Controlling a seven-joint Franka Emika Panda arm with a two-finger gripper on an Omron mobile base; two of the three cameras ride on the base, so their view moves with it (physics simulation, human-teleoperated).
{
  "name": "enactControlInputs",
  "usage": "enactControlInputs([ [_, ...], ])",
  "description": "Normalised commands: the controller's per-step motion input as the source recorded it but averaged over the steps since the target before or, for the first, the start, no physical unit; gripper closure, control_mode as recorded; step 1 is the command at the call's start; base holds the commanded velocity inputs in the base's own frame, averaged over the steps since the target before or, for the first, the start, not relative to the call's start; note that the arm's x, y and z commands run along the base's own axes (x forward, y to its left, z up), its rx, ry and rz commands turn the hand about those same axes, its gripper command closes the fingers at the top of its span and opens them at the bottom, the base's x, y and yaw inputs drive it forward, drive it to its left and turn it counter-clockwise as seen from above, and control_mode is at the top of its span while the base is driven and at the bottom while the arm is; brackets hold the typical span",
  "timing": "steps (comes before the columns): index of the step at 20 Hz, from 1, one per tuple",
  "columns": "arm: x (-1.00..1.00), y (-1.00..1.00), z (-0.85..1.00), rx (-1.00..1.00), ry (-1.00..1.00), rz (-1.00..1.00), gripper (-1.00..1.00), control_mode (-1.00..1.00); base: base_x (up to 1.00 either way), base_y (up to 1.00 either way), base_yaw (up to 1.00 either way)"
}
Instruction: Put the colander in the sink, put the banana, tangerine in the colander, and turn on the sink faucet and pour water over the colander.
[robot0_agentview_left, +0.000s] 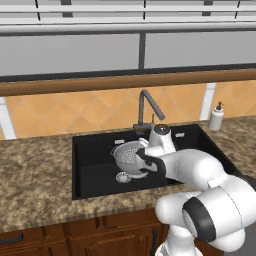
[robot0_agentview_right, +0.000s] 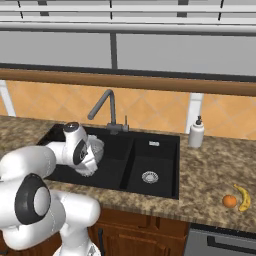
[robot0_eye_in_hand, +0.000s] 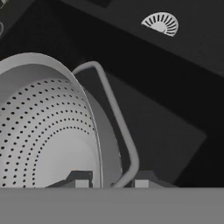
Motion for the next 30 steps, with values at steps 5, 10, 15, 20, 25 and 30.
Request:
enactControlInputs([
  [5,0.33,-0.25,-0.18,-0.04,0.0,0.0,1.0,-1.0,0.0,0.0,0.0],
  [10,0.52,-0.18,-0.25,-0.03,0.02,0.0,1.0,-1.0,0.0,0.0,0.0],
  [15,0.03,-0.4,-0.37,-0.01,0.03,0.0,1.0,-1.0,0.0,0.0,0.0],
  [20,0.08,-0.08,-0.32,0.0,0.0,0.0,1.0,-1.0,0.0,0.0,0.0],
  [25,0.37,0.0,-0.36,0.0,0.0,0.0,1.0,-1.0,0.0,0.0,0.0],
  [30,0.76,0.0,-0.38,0.0,0.0,0.0,-1.0,-1.0,0.0,0.0,0.0],
])
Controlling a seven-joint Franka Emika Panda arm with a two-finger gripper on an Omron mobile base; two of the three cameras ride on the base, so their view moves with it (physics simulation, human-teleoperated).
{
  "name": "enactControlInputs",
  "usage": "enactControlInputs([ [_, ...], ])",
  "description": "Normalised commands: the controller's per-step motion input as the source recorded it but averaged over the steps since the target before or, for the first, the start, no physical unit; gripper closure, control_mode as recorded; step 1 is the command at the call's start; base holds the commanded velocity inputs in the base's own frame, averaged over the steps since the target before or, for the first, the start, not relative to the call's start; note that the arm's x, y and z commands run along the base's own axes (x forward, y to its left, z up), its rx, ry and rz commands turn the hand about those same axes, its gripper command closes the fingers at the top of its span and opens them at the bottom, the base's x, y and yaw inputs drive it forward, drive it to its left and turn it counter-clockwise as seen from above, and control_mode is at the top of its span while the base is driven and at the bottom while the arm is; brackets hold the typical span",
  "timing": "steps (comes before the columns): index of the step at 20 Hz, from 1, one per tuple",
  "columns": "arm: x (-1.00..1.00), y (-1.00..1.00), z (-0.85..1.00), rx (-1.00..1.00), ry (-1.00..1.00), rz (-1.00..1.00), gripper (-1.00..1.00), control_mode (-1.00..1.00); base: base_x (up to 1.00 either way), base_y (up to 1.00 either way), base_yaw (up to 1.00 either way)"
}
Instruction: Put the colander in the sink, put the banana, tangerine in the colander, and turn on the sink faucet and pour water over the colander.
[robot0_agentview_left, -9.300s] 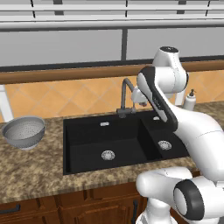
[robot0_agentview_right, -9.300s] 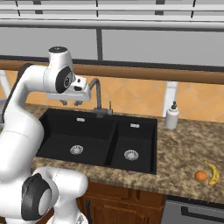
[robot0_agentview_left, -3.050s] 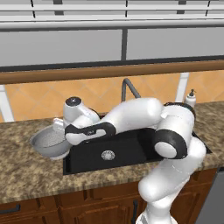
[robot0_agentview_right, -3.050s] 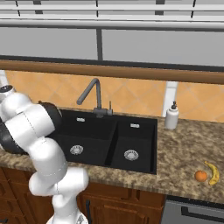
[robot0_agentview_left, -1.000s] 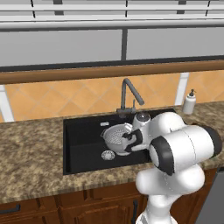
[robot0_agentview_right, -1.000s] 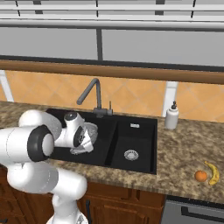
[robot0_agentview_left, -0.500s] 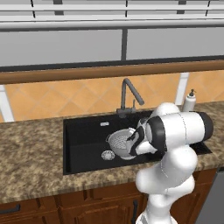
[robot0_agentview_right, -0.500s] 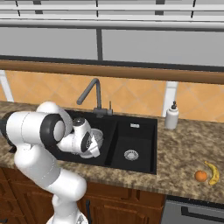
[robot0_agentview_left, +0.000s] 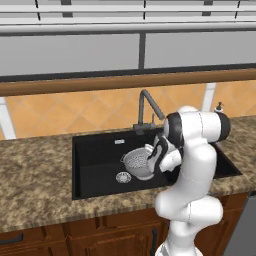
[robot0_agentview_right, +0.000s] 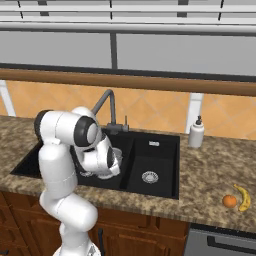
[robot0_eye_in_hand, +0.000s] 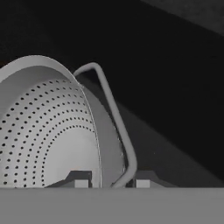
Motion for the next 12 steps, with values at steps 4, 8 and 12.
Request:
enactControlInputs([
  [4,0.23,0.0,-0.1,0.0,0.11,0.0,-1.0,-1.0,0.0,0.0,0.0],
  [8,-0.11,0.0,0.22,0.0,0.02,-0.01,-1.0,-1.0,0.0,0.0,0.0],
  [12,-0.17,0.01,0.99,0.0,-0.02,-0.05,-1.0,-1.0,0.0,0.0,0.0],
])
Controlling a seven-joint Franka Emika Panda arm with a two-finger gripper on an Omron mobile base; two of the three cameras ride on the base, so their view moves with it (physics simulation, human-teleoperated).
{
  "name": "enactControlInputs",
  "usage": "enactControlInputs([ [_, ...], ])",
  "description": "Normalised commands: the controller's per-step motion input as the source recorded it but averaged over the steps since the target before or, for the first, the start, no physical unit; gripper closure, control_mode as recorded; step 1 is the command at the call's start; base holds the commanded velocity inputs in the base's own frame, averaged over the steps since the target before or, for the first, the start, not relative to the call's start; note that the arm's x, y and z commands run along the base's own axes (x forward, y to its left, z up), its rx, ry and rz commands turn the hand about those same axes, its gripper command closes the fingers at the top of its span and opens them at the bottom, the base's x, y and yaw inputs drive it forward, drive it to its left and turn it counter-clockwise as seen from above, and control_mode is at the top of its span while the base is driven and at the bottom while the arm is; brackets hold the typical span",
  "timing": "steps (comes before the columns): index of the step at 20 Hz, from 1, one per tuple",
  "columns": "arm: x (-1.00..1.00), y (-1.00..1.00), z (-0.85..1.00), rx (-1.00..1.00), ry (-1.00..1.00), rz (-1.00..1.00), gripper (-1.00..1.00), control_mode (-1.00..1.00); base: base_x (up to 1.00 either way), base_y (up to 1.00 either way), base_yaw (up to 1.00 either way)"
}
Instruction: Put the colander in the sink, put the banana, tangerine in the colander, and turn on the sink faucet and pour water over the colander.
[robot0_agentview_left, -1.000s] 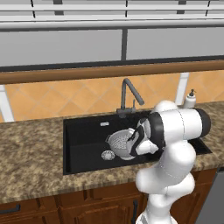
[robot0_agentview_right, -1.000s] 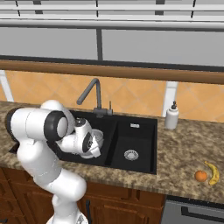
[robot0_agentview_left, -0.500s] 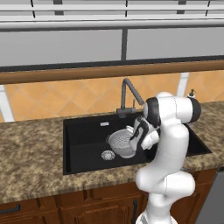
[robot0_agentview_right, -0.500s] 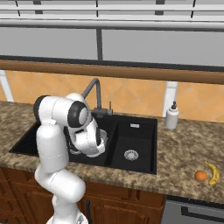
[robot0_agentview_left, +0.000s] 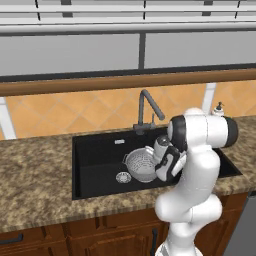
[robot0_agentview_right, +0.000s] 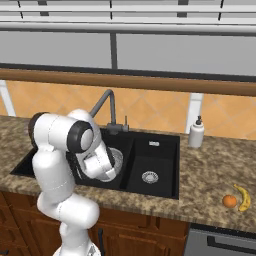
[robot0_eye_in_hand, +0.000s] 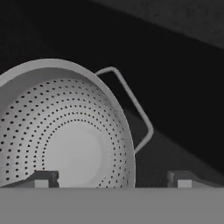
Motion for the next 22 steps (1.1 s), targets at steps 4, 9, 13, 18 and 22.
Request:
enactControlInputs([
  [4,-0.06,0.0,1.0,0.0,-0.06,-0.04,-1.0,-1.0,0.0,0.0,0.0],
  [9,-0.02,0.0,1.0,-0.01,-0.03,-0.02,-1.0,-1.0,0.0,0.0,0.0],
  [13,-0.19,0.0,1.0,0.0,-0.05,0.0,-1.0,-1.0,0.0,0.0,0.0],
  [18,-0.54,0.0,1.0,-0.03,-0.04,0.0,-1.0,-1.0,0.0,0.0,0.0],
  [22,-1.0,-0.01,0.59,-0.15,0.14,0.0,-1.0,-1.0,0.0,0.0,0.0],
])
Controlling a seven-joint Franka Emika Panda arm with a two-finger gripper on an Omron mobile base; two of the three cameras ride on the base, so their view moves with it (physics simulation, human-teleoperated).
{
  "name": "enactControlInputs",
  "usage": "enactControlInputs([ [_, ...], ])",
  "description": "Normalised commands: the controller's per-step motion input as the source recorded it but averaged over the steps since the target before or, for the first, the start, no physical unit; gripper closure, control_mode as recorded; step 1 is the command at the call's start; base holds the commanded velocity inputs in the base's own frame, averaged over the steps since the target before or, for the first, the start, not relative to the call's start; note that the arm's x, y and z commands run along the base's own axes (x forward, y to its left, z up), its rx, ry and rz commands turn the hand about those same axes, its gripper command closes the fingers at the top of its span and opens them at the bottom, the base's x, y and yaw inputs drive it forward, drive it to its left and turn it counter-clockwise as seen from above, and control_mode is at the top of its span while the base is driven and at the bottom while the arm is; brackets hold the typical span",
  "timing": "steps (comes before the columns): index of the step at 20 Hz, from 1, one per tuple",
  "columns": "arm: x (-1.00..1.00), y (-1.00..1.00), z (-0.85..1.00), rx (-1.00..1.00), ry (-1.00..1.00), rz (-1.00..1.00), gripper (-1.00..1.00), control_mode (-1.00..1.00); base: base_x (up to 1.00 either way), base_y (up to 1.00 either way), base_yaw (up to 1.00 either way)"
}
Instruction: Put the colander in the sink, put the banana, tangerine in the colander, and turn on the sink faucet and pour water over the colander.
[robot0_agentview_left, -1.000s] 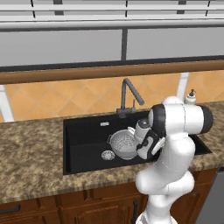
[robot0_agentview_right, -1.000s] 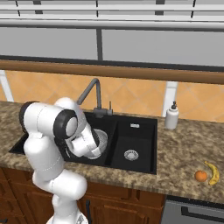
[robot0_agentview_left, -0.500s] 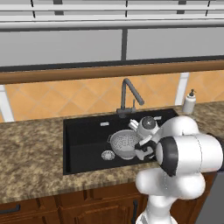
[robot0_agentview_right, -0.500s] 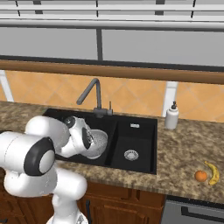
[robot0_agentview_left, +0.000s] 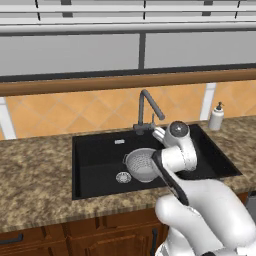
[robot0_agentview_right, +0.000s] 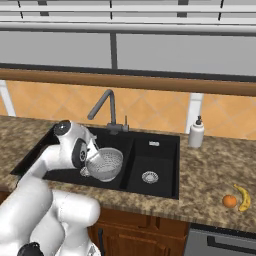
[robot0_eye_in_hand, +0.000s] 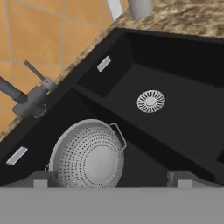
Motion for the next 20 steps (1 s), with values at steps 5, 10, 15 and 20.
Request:
enactControlInputs([
  [5,-0.99,-0.79,0.81,-0.08,0.04,0.0,-1.0,-1.0,0.0,0.0,0.0],
  [10,-0.51,-1.0,0.74,-0.02,0.2,-0.01,-1.0,-1.0,0.0,0.0,0.0],
  [15,-0.01,-1.0,0.1,0.0,0.58,-0.12,-1.0,-1.0,0.0,0.0,0.0],
  [20,0.24,-1.0,-0.12,0.0,0.77,-0.1,-1.0,-1.0,0.0,0.0,0.0],
])
